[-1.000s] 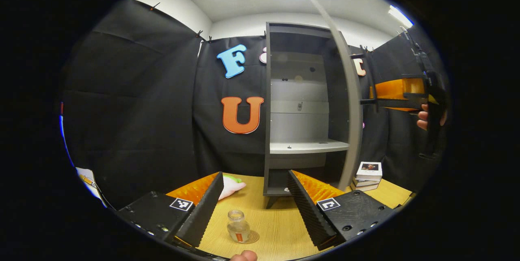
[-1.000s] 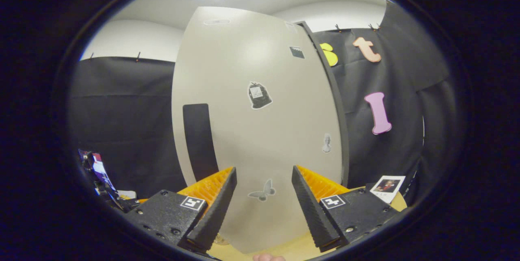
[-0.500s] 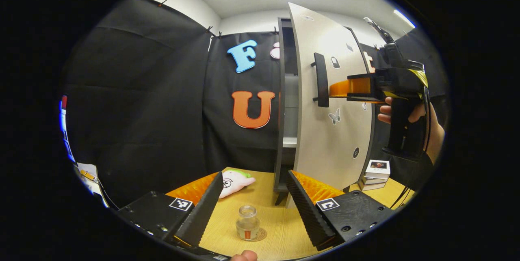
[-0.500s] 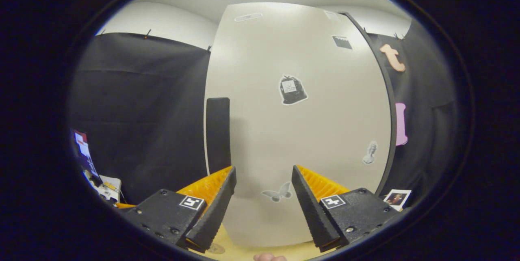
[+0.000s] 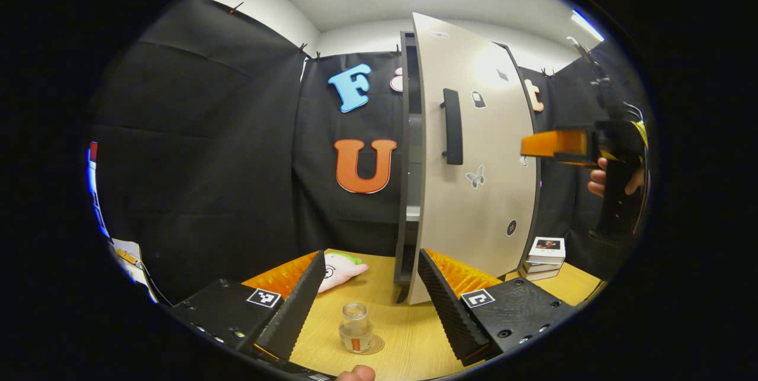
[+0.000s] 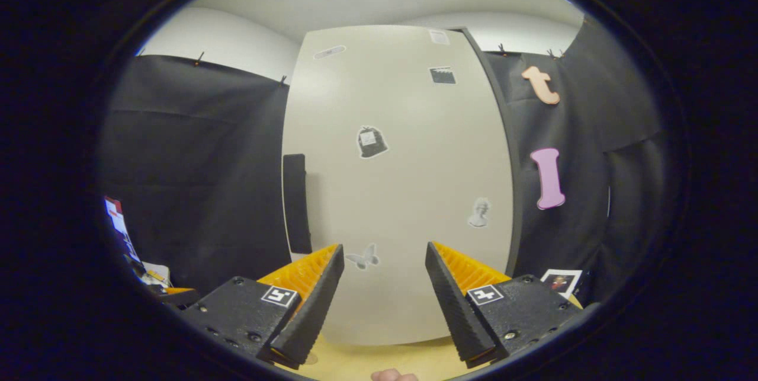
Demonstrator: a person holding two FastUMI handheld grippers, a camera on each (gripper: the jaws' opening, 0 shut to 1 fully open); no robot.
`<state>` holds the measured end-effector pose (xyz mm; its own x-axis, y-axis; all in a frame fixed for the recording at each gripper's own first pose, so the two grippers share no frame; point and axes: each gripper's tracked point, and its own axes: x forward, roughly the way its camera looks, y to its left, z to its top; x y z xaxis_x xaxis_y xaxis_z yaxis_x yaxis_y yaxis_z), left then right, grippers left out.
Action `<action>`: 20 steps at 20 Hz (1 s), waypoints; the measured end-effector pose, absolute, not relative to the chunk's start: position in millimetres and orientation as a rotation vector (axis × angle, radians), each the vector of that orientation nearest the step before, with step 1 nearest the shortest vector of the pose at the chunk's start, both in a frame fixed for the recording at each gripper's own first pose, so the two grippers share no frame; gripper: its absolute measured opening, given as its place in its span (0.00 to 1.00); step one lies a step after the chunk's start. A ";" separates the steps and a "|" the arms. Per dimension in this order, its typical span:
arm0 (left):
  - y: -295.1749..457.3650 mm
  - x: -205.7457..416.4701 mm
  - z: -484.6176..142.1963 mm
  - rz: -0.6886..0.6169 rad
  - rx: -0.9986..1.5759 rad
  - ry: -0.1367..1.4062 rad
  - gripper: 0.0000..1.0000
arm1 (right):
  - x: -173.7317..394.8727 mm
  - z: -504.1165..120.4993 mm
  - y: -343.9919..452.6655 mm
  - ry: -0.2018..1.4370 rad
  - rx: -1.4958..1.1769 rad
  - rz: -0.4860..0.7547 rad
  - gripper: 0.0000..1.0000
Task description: Open the cabinet door with the right hand, grasp the bottle in the cabinet with the left hand and place it on the coaster, then close the cabinet door with the right hand.
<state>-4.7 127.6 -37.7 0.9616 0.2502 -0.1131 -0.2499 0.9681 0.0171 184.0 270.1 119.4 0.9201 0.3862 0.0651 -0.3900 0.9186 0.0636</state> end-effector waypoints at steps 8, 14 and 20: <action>64.9 8.3 -12.7 0.121 -0.009 0.054 0.95 | 126.2 87.7 137.3 -0.096 0.022 0.145 0.90; 31.8 12.3 -7.9 0.040 -0.027 0.048 0.95 | 92.3 33.4 59.9 -0.013 0.038 -0.033 0.90; 28.6 10.4 -6.0 0.049 -0.037 0.047 0.95 | 76.5 19.1 22.7 0.000 0.074 -0.110 0.90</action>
